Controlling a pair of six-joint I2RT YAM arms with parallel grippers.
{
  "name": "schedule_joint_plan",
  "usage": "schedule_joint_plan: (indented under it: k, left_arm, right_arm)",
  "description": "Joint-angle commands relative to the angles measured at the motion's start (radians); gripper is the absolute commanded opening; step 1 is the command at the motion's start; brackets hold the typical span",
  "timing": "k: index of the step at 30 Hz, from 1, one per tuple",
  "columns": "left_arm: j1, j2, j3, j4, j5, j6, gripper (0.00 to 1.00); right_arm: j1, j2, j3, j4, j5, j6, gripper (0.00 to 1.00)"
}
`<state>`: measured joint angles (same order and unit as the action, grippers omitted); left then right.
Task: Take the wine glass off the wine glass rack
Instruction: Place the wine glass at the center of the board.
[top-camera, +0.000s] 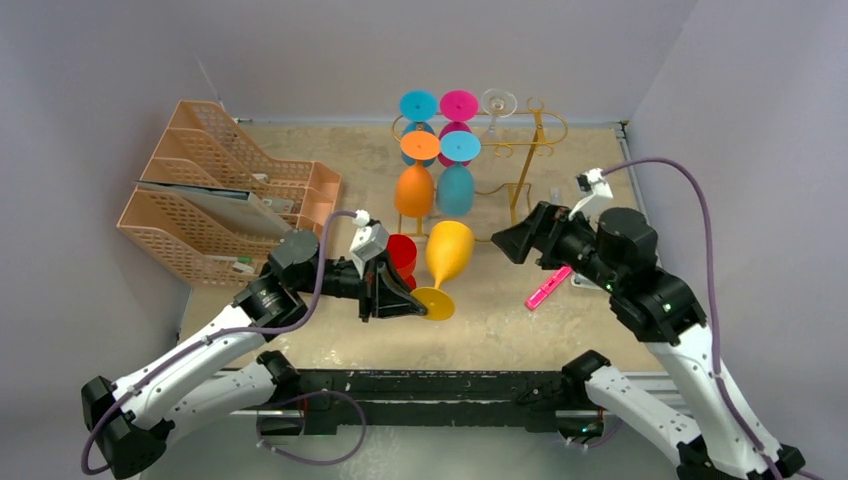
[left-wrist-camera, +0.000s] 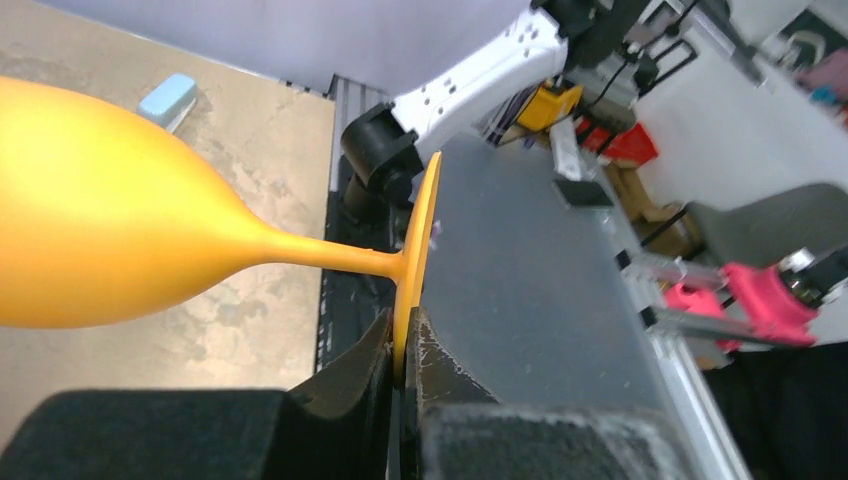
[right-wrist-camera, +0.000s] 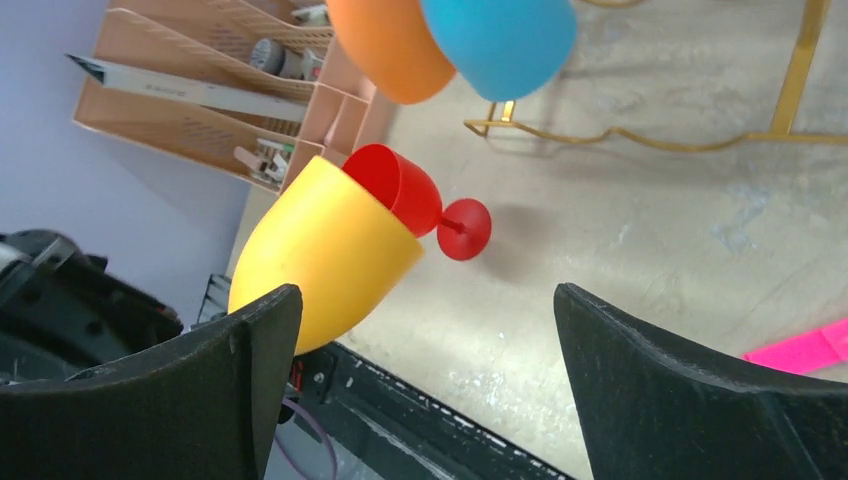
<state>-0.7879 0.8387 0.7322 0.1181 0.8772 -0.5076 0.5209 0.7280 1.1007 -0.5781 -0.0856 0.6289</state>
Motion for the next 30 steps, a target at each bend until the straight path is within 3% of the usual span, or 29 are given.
schedule_joint_plan:
  k: [1, 4, 7, 9, 10, 14, 18, 21, 25, 30]
  left_arm:
    - [-0.006, -0.008, 0.035, -0.19, 0.056, 0.267, 0.0]
    - [-0.005, 0.001, 0.032, -0.194, 0.153, 0.333, 0.0]
    - [-0.005, -0.015, -0.014, -0.134, 0.203, 0.354, 0.0]
    - [-0.005, -0.031, -0.023, -0.134, 0.211, 0.395, 0.0]
    - [-0.005, -0.038, -0.023, -0.14, 0.208, 0.405, 0.0]
    - [-0.005, -0.033, 0.0, -0.199, 0.21, 0.428, 0.0]
    - [-0.004, -0.007, 0.019, -0.241, 0.229, 0.457, 0.0]
    - [-0.005, -0.009, 0.026, -0.242, 0.213, 0.477, 0.0]
    - [-0.005, -0.014, 0.067, -0.299, 0.183, 0.503, 0.0]
    - [-0.005, -0.031, 0.058, -0.312, 0.184, 0.535, 0.0]
  right_arm:
    - [-0.046, 0.069, 0.011, 0.012, -0.065, 0.078, 0.98]
    - [-0.195, 0.103, -0.019, 0.136, -0.382, 0.16, 0.98]
    - [-0.323, 0.159, -0.133, 0.504, -0.747, 0.422, 0.95]
    - [-0.335, 0.203, -0.189, 0.722, -0.846, 0.542, 0.9]
    - [-0.335, 0.223, -0.191, 0.75, -0.869, 0.547, 0.84]
    - [-0.335, 0.247, -0.104, 0.514, -0.896, 0.353, 0.73]
    - [-0.333, 0.257, -0.075, 0.475, -0.979, 0.318, 0.63]
    - [-0.33, 0.272, -0.071, 0.349, -0.971, 0.258, 0.48]
    - [-0.331, 0.347, 0.018, 0.057, -1.037, 0.038, 0.54]
    - [-0.299, 0.348, 0.031, 0.101, -1.082, 0.047, 0.63]
